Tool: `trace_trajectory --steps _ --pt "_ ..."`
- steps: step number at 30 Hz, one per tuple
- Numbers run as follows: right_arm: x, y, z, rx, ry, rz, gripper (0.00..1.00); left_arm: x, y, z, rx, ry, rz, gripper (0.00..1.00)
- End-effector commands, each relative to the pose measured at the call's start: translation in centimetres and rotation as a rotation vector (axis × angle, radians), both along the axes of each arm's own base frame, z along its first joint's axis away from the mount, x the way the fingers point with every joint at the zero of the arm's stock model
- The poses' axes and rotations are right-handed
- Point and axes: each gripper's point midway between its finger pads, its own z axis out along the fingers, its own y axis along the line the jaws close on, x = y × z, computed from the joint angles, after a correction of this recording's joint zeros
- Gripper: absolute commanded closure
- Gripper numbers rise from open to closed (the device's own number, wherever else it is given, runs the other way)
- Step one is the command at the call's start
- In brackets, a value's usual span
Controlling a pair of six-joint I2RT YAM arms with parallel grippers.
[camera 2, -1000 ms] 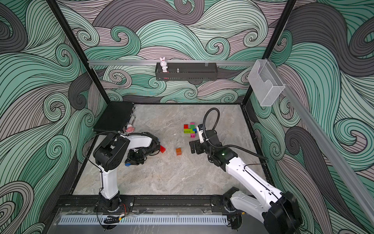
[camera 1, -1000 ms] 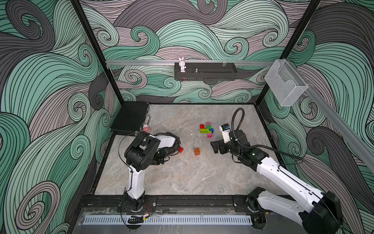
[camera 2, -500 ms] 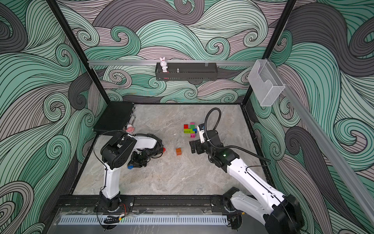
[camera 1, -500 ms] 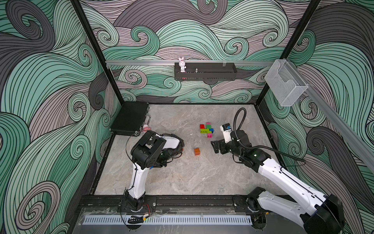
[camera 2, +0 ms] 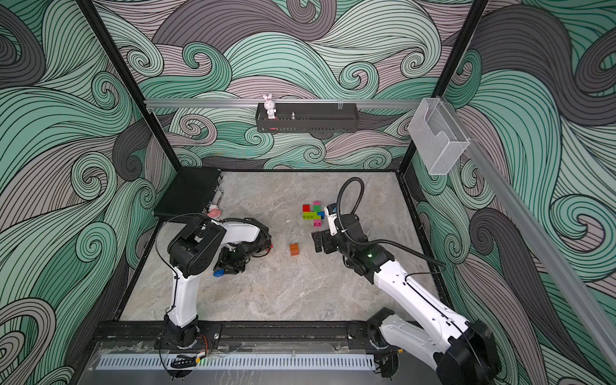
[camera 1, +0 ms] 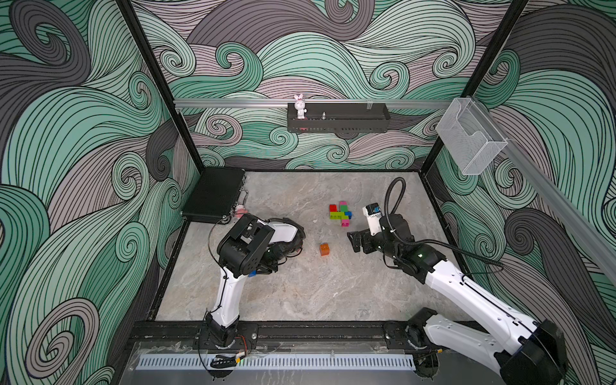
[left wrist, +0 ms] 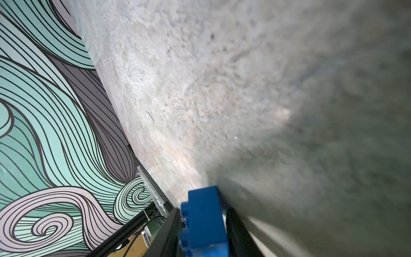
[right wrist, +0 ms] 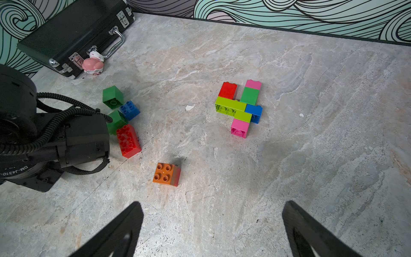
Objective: Assemble the number 4 with lego
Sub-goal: Adjust the lego brick at the center of the board.
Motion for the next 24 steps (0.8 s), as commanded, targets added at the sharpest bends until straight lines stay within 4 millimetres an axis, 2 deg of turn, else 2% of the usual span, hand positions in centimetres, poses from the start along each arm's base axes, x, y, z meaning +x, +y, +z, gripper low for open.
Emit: trace_trajectory --steps 1,6,11,15,18,21,24 --pt "0.2 0.2 0.4 0.014 -0.010 0.006 0.01 0.9 -2.0 1.7 -0.124 -0.074 0.006 0.57" --pt "0.2 0.2 0.4 0.007 -0.007 0.004 0.01 1.6 -3.5 3.0 -0.244 -0.132 -0.001 0.44" --pt "-0.1 0.9 -0.3 -0.003 0.035 0.043 0.01 2.3 -3.3 5.0 -0.385 -0.307 0.015 0.23" --pt "-0.3 1.9 -0.9 -0.027 0.077 0.081 0.01 2.8 -2.5 5.2 -0.554 -0.442 0.087 0.10" --pt "-0.4 2.4 -1.0 -0.047 0.076 0.098 0.01 2.8 -1.9 4.3 -0.642 -0.491 0.148 0.02" --pt "-0.4 2.7 -0.9 -0.064 0.065 0.099 0.01 2.0 -1.9 2.4 -0.709 -0.468 0.213 0.01" --pt "-0.5 2.7 -0.6 -0.068 0.053 0.099 0.01 1.6 -2.3 1.1 -0.759 -0.456 0.236 0.06"
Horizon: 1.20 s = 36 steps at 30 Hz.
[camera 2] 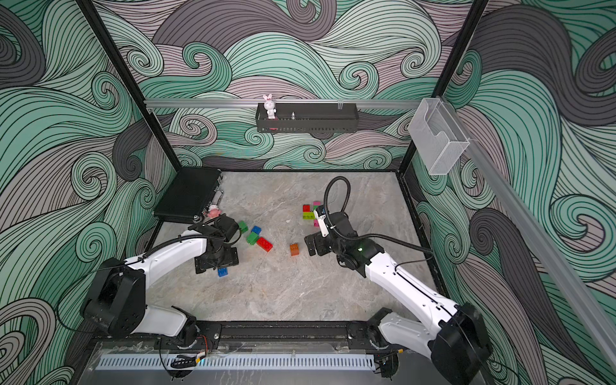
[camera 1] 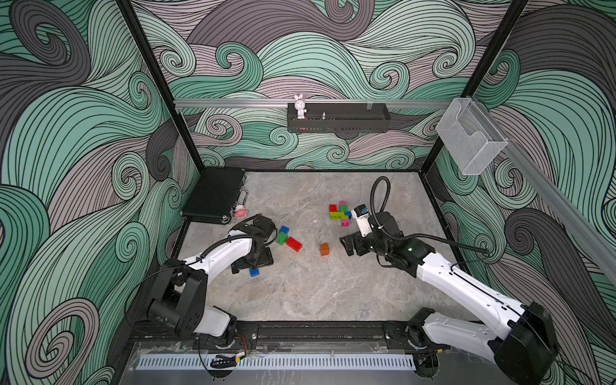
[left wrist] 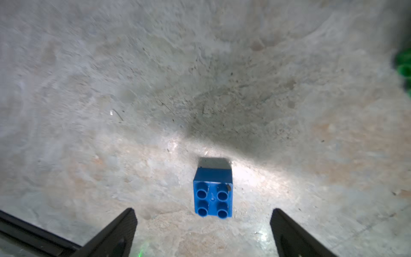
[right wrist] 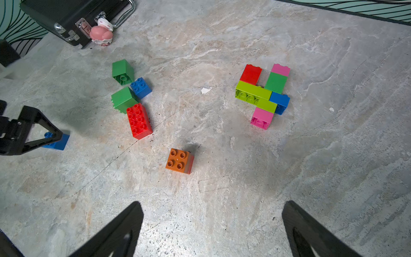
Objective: Assemble the number 4 with lego
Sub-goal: Adjust the lego brick at the center of the board, then move the lego brick at the center of the board.
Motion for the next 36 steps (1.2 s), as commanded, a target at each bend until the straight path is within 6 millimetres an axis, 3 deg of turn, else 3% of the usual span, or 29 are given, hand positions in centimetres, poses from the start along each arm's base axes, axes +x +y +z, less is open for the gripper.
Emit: trace_trajectory --steps 1,7,12,15,20,24,26,29,33,36 --pt "0.3 -0.1 1.0 -0.017 -0.032 -0.006 0.01 1.1 -2.2 -1.0 -0.141 -0.038 0.000 0.09" --pt "-0.1 -0.6 0.8 -0.039 -0.027 -0.015 0.01 0.2 -3.3 -3.5 -0.187 0.049 -0.014 0.36" --pt "-0.2 -0.9 0.9 -0.036 -0.037 -0.020 0.01 -0.2 -4.1 -4.0 -0.202 0.092 -0.030 0.48" --pt "-0.3 -1.0 0.7 -0.038 -0.038 -0.024 0.01 -0.2 -5.7 -4.2 -0.234 0.105 -0.066 0.50" --pt "-0.4 -0.6 0.3 -0.034 -0.024 -0.004 0.01 0.8 -10.0 -4.0 -0.271 0.114 -0.174 0.51" --pt "-1.2 0.4 -1.0 -0.049 0.009 0.061 0.01 1.5 -14.3 -3.0 -0.265 0.119 -0.295 0.48" --pt "-1.6 1.2 -1.5 -0.063 0.020 0.101 0.01 2.1 -14.7 -1.7 -0.227 0.081 -0.314 0.45" --pt "-2.8 4.1 -1.7 -0.065 0.013 0.244 0.01 3.1 -12.6 1.3 -0.157 -0.045 -0.277 0.36" --pt "-6.0 9.4 -3.1 -0.084 -0.002 0.544 0.05 3.7 -4.9 6.2 0.013 -0.242 -0.136 0.18" --pt "-7.9 13.4 -4.4 -0.044 -0.023 0.748 0.08 3.4 1.4 8.6 0.106 -0.363 -0.013 0.04"
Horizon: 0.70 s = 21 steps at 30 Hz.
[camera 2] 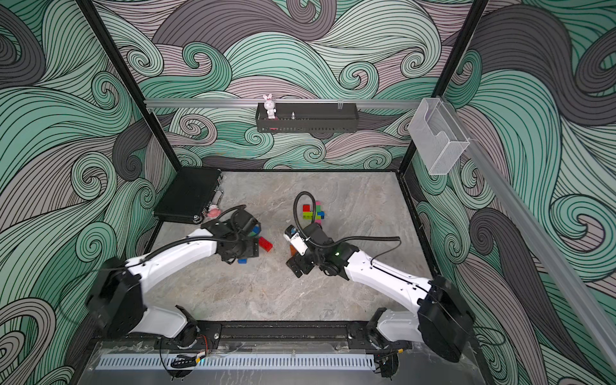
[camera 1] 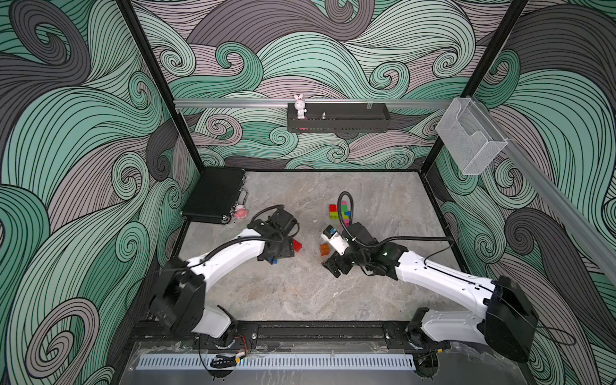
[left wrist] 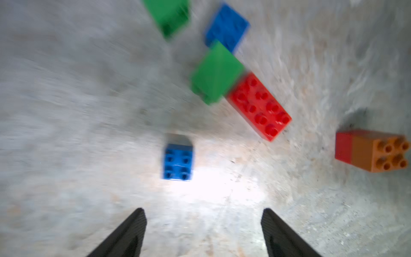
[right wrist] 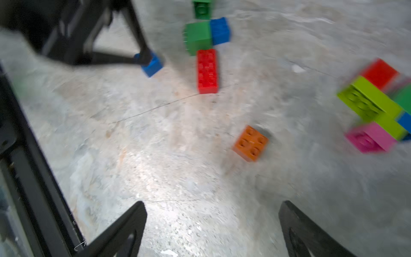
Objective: Assemble the number 4 with lego
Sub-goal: Move the lego brick at the center of the board, then pick up the lego brick from the center of the board.
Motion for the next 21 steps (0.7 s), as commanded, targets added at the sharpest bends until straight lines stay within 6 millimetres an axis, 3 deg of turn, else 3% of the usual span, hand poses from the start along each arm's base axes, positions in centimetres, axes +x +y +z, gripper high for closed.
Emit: trace_trajectory --steps 1,3,5,10,16,21 --pt "-1.6 5.5 0.9 0.102 -0.054 0.279 0.10 -1.4 9.2 2.3 0.210 -0.105 0.200 0.01" --pt "-1.2 8.0 -0.6 0.060 -0.054 0.332 0.14 -1.9 12.1 3.6 0.221 -0.164 0.290 0.02" --pt "-0.9 10.0 -2.6 -0.004 -0.031 0.386 0.14 -2.3 13.6 4.2 0.187 -0.210 0.389 0.02" --pt "0.6 14.7 -5.6 -0.074 -0.015 0.465 0.16 -2.9 14.0 2.4 -0.006 -0.224 0.551 0.01" --pt "1.2 17.5 -8.0 -0.184 0.027 0.551 0.23 -4.6 15.1 0.7 -0.019 -0.166 0.614 0.01" --pt "2.7 18.8 -8.5 -0.210 0.013 0.517 0.27 -5.4 15.4 -0.4 -0.041 -0.143 0.629 0.01"
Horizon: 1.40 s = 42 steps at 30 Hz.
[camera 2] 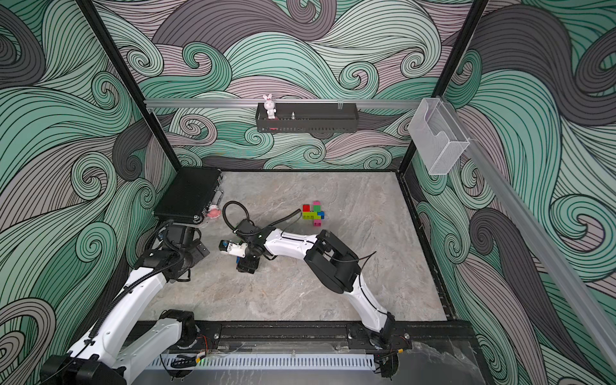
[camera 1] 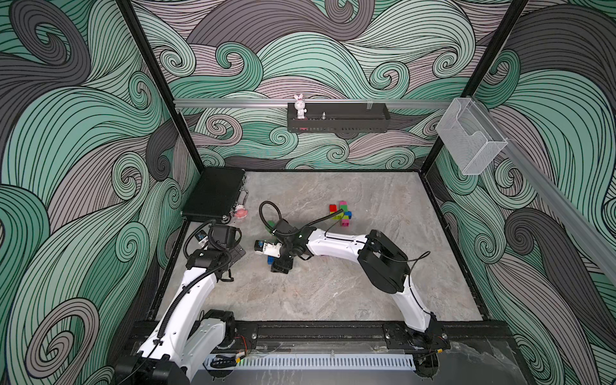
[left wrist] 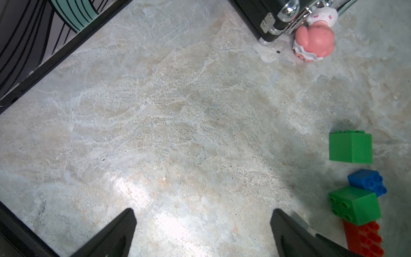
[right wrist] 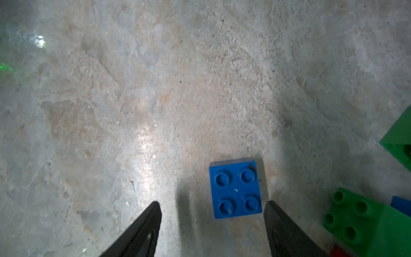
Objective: Assemble the number 4 with lego
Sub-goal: Pick up the lego brick from the center of the board.
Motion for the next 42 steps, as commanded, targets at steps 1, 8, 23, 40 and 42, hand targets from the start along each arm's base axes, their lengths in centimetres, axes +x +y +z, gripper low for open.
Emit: trace_trajectory --steps 1,8,23,40,42 --pt "0.1 -0.4 -0.4 -0.055 0.000 0.007 0.28 -0.4 0.0 -0.4 -0.041 -0.003 0.023 0.01" --pt "0.5 0.4 -0.5 -0.060 -0.004 0.024 0.30 0.0 0.0 -0.8 -0.073 -0.002 0.024 0.01" --pt "0.7 1.5 -0.7 -0.059 0.016 0.049 0.53 0.2 -0.4 -1.3 -0.106 0.008 0.015 0.01" --pt "0.7 1.4 -1.4 -0.085 0.029 0.040 0.56 0.3 -0.7 -1.6 -0.122 0.015 0.004 0.01" --pt "0.7 1.5 -1.2 -0.077 0.032 0.037 0.54 0.4 -0.7 -1.7 -0.124 0.014 0.002 0.01"
